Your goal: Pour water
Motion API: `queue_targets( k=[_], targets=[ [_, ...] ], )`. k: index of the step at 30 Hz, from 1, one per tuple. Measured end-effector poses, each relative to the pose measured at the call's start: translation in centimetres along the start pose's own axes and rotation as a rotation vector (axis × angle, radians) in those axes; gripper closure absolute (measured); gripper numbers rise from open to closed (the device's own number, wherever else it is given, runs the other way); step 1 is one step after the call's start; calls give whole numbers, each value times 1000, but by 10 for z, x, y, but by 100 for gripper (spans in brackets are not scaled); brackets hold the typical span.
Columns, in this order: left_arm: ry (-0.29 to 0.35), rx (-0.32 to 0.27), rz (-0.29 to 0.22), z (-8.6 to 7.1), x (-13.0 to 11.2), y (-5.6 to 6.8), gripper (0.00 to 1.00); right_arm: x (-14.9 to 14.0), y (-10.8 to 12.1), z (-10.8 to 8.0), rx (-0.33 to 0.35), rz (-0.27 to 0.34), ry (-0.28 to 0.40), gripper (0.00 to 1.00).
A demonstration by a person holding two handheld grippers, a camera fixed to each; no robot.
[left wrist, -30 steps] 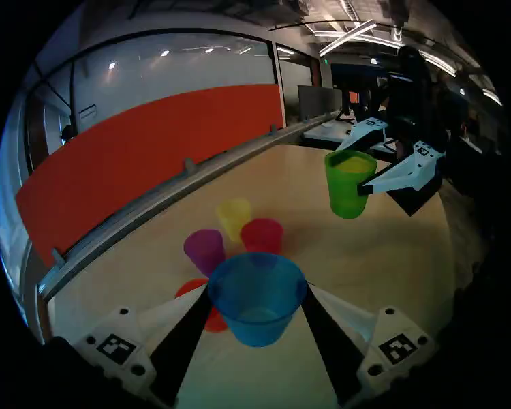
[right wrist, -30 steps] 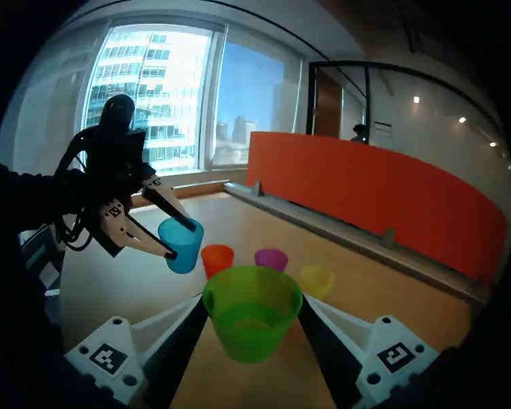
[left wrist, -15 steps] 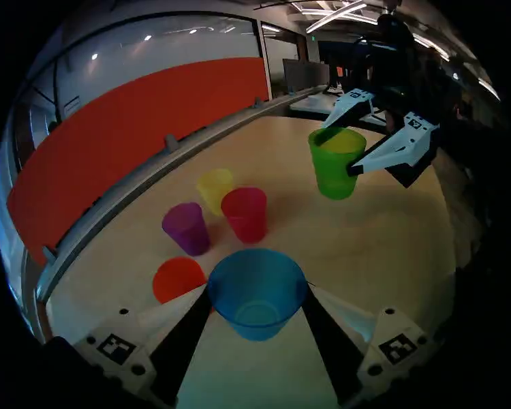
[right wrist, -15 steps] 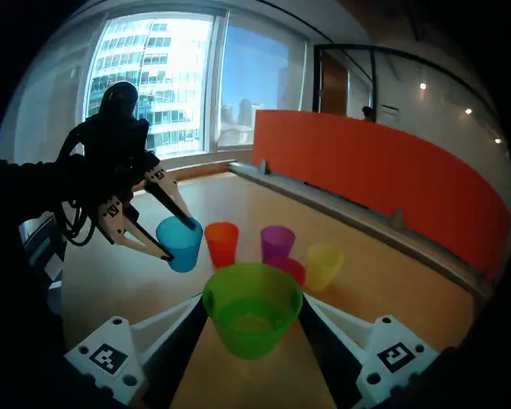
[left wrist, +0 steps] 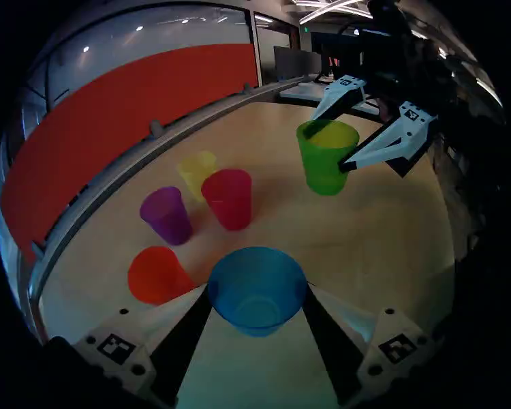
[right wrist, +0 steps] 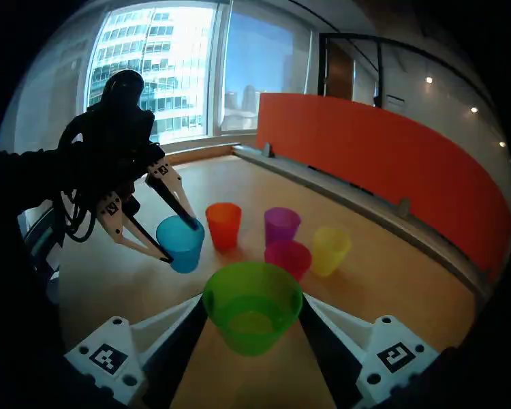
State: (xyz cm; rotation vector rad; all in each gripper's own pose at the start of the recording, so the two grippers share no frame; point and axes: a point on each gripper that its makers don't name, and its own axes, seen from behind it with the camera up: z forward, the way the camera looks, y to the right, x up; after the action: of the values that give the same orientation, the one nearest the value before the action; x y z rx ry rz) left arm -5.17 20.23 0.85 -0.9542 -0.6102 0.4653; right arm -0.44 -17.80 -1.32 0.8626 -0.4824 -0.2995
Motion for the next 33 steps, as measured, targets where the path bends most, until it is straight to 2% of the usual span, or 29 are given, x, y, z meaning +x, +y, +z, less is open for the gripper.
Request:
queue_targets(
  k=[13,26,33],
  targets=[
    [-7,-32,-19,16,-12,8,12,-5,1,4,2,-3,-14,8],
    [-18,-45,-37,21,-24,10,12,-11,0,6,-1,-2,-25,8],
    [-45,-51,-37,23,-36,13,12,-15,-2,10,1,6,-29,8]
  ],
)
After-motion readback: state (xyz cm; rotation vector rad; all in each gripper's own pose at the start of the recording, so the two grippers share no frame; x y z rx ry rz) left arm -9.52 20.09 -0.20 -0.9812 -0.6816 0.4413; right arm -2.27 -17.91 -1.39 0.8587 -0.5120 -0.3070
